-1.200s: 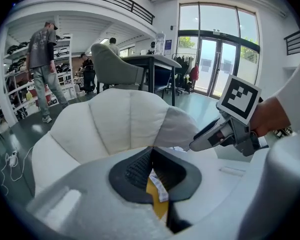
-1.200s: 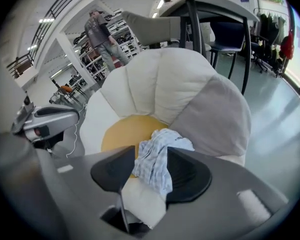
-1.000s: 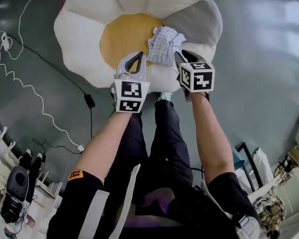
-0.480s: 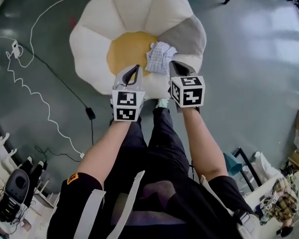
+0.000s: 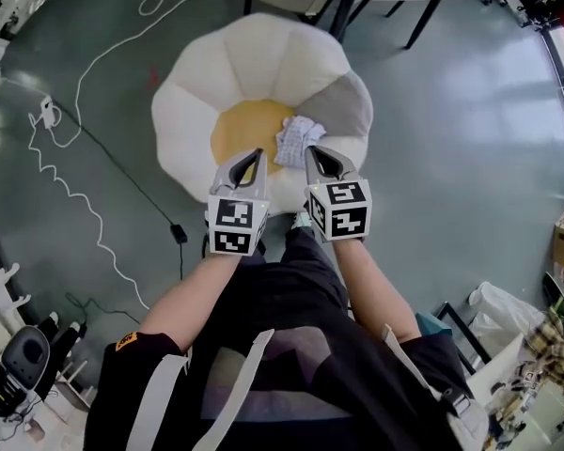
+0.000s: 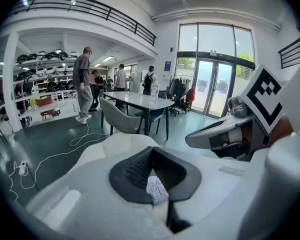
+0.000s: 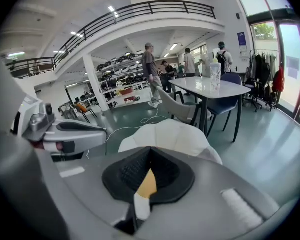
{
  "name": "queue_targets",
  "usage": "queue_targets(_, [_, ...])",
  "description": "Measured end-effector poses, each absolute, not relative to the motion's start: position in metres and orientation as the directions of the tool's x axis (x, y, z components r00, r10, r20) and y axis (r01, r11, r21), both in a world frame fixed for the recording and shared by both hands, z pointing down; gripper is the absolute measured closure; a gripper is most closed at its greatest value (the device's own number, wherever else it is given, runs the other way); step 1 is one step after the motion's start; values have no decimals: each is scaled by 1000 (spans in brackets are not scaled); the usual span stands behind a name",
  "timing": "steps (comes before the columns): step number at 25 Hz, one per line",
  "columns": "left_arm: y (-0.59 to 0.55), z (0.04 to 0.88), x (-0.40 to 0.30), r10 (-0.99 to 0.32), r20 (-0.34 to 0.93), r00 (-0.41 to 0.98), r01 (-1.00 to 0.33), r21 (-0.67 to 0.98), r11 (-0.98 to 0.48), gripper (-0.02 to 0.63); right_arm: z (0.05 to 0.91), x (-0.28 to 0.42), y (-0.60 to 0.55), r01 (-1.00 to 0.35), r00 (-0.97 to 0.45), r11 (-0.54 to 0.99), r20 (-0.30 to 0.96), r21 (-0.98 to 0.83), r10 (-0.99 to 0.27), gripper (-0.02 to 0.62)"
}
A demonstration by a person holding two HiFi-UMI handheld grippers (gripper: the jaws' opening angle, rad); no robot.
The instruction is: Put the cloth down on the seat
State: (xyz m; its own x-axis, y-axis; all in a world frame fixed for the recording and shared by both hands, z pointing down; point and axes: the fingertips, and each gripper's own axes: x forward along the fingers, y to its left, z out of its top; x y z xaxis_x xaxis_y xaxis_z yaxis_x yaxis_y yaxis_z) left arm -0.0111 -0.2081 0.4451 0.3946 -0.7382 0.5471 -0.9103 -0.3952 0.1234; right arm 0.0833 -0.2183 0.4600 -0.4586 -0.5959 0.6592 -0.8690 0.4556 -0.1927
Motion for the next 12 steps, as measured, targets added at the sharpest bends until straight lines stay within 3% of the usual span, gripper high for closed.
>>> queue_targets(12, [-170, 357, -13, -740, 449, 500, -846, 72, -528, 606, 363, 72, -185, -869, -459, 483, 537, -106, -708, 595])
